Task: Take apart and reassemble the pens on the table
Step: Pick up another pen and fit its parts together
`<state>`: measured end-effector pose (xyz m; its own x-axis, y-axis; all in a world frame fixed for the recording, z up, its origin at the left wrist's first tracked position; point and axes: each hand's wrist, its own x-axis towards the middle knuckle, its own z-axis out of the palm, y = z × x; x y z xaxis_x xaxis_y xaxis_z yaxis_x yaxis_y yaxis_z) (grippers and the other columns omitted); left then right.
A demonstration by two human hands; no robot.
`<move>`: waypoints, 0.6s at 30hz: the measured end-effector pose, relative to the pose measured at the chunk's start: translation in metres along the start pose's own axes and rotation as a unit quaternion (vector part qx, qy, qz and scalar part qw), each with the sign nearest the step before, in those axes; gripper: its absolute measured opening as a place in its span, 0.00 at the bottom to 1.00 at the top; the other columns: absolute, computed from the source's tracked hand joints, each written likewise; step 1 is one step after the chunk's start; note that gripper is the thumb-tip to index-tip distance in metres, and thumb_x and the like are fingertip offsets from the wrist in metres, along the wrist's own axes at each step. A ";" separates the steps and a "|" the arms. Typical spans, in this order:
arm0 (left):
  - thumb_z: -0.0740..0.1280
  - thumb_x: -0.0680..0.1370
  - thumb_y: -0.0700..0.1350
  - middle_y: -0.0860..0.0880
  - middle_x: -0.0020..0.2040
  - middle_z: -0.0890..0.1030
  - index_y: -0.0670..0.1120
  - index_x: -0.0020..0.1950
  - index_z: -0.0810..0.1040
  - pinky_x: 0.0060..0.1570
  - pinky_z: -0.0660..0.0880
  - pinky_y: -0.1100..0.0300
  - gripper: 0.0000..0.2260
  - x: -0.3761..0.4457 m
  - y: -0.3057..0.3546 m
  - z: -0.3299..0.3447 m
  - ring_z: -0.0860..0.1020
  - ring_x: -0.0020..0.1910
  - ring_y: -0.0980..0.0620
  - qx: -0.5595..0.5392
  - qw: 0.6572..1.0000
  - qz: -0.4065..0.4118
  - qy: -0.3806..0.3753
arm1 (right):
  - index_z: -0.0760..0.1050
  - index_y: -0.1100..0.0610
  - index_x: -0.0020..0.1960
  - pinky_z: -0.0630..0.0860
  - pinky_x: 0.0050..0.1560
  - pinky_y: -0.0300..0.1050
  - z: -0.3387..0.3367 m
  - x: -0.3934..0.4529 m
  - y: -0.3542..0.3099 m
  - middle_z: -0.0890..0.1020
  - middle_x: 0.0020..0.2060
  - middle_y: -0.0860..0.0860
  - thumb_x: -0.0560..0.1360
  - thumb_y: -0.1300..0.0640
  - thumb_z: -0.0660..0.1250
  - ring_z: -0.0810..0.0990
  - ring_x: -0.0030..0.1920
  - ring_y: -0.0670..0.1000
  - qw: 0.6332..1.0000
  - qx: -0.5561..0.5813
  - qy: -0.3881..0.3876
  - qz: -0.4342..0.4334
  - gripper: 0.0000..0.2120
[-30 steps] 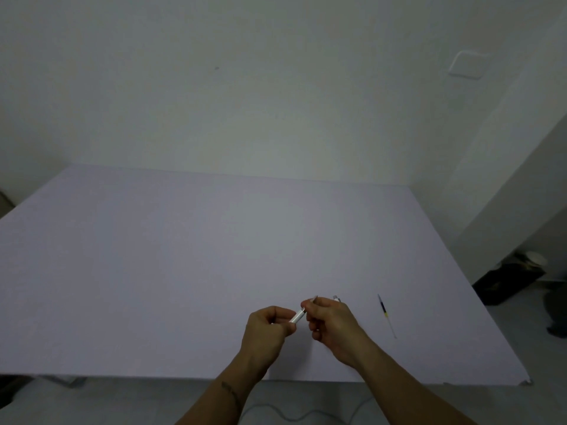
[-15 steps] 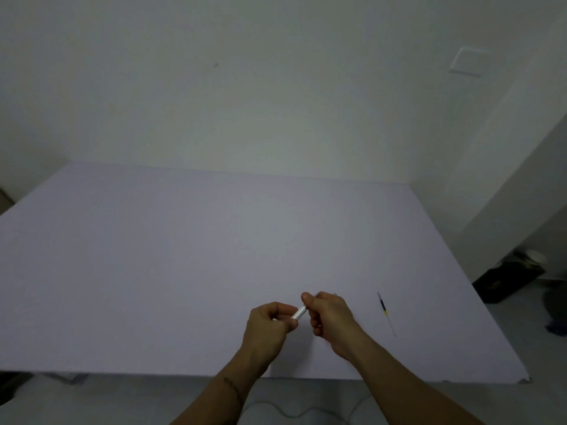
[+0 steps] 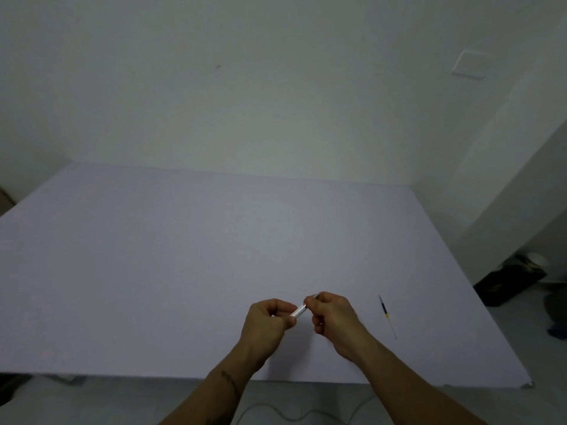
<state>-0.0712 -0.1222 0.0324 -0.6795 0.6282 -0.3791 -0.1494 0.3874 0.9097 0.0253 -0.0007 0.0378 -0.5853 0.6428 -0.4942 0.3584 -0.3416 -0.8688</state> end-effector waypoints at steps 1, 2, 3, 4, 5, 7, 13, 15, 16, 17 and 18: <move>0.70 0.73 0.36 0.51 0.40 0.83 0.50 0.43 0.84 0.36 0.74 0.67 0.09 0.000 0.001 0.001 0.81 0.41 0.53 0.002 1.000 -0.001 -0.002 | 0.80 0.62 0.42 0.69 0.29 0.42 0.000 0.000 0.000 0.71 0.27 0.53 0.77 0.60 0.68 0.68 0.29 0.49 1.000 -0.008 0.005 0.000 0.08; 0.70 0.73 0.36 0.50 0.40 0.83 0.50 0.43 0.84 0.36 0.74 0.67 0.09 -0.001 0.001 0.003 0.81 0.41 0.52 0.004 1.000 -0.001 -0.001 | 0.79 0.61 0.41 0.68 0.29 0.43 0.000 0.001 -0.001 0.70 0.27 0.53 0.77 0.59 0.68 0.67 0.28 0.49 1.000 -0.013 0.010 0.000 0.08; 0.70 0.73 0.35 0.50 0.40 0.83 0.50 0.42 0.84 0.36 0.74 0.67 0.09 -0.001 0.002 0.005 0.81 0.41 0.52 0.006 1.000 -0.001 0.000 | 0.79 0.61 0.41 0.67 0.29 0.43 0.000 0.002 -0.001 0.70 0.27 0.53 0.77 0.58 0.68 0.67 0.28 0.49 1.000 -0.015 0.013 0.002 0.08; 0.70 0.73 0.35 0.50 0.40 0.83 0.50 0.42 0.83 0.36 0.74 0.66 0.09 -0.001 0.002 0.005 0.81 0.41 0.52 0.009 1.000 -0.002 0.002 | 0.79 0.61 0.41 0.68 0.30 0.44 0.000 0.002 -0.001 0.70 0.27 0.53 0.77 0.58 0.68 0.67 0.28 0.49 1.000 -0.014 0.012 0.004 0.08; 0.70 0.73 0.35 0.49 0.40 0.82 0.50 0.42 0.83 0.36 0.74 0.66 0.09 -0.001 0.003 0.005 0.80 0.41 0.52 0.011 1.000 -0.002 0.004 | 0.80 0.61 0.41 0.68 0.30 0.44 0.000 0.002 -0.001 0.71 0.27 0.53 0.77 0.58 0.68 0.68 0.29 0.49 1.000 -0.009 0.007 0.007 0.08; 0.70 0.72 0.35 0.49 0.40 0.82 0.49 0.42 0.84 0.37 0.75 0.64 0.09 -0.001 0.004 0.003 0.80 0.41 0.51 0.012 1.000 -0.004 0.004 | 0.82 0.61 0.43 0.70 0.30 0.44 -0.002 0.002 0.001 0.72 0.27 0.52 0.76 0.60 0.68 0.69 0.29 0.49 1.000 0.005 -0.009 0.009 0.06; 0.70 0.73 0.34 0.50 0.38 0.81 0.45 0.45 0.84 0.37 0.74 0.63 0.08 -0.005 0.005 0.007 0.78 0.38 0.52 0.013 1.000 0.000 0.011 | 0.80 0.60 0.39 0.69 0.28 0.43 -0.002 0.005 0.005 0.72 0.25 0.52 0.75 0.57 0.70 0.69 0.26 0.48 1.000 -0.022 0.015 -0.001 0.08; 0.70 0.73 0.34 0.50 0.38 0.80 0.44 0.46 0.84 0.37 0.74 0.63 0.07 -0.007 0.005 0.009 0.79 0.39 0.51 0.017 1.000 0.004 0.018 | 0.80 0.59 0.40 0.70 0.29 0.43 -0.001 0.005 0.007 0.72 0.26 0.51 0.76 0.56 0.70 0.69 0.26 0.48 0.999 -0.029 0.019 0.004 0.09; 0.70 0.73 0.34 0.49 0.38 0.81 0.43 0.46 0.84 0.37 0.75 0.63 0.07 -0.007 0.005 0.009 0.79 0.40 0.51 0.017 1.000 0.005 0.021 | 0.81 0.59 0.41 0.70 0.29 0.43 -0.001 0.005 0.008 0.72 0.26 0.51 0.76 0.56 0.69 0.69 0.27 0.48 1.000 -0.022 0.015 0.008 0.08; 0.70 0.73 0.34 0.49 0.39 0.81 0.43 0.46 0.84 0.38 0.75 0.63 0.07 -0.007 0.005 0.008 0.79 0.40 0.50 0.016 1.000 0.004 0.023 | 0.82 0.59 0.43 0.71 0.29 0.43 -0.002 0.005 0.009 0.73 0.27 0.51 0.76 0.57 0.69 0.70 0.28 0.48 1.000 -0.005 0.006 0.012 0.07; 0.70 0.73 0.34 0.48 0.39 0.81 0.43 0.46 0.84 0.38 0.75 0.62 0.07 -0.007 0.005 0.008 0.79 0.40 0.50 0.014 1.000 0.002 0.024 | 0.83 0.59 0.44 0.71 0.30 0.43 -0.002 0.005 0.009 0.73 0.27 0.52 0.76 0.58 0.69 0.71 0.28 0.48 1.000 0.014 -0.004 0.016 0.06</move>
<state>-0.0616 -0.1187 0.0383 -0.7142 0.5970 -0.3654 -0.1267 0.4031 0.9063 0.0269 0.0009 0.0277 -0.5797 0.6263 -0.5212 0.3565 -0.3803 -0.8534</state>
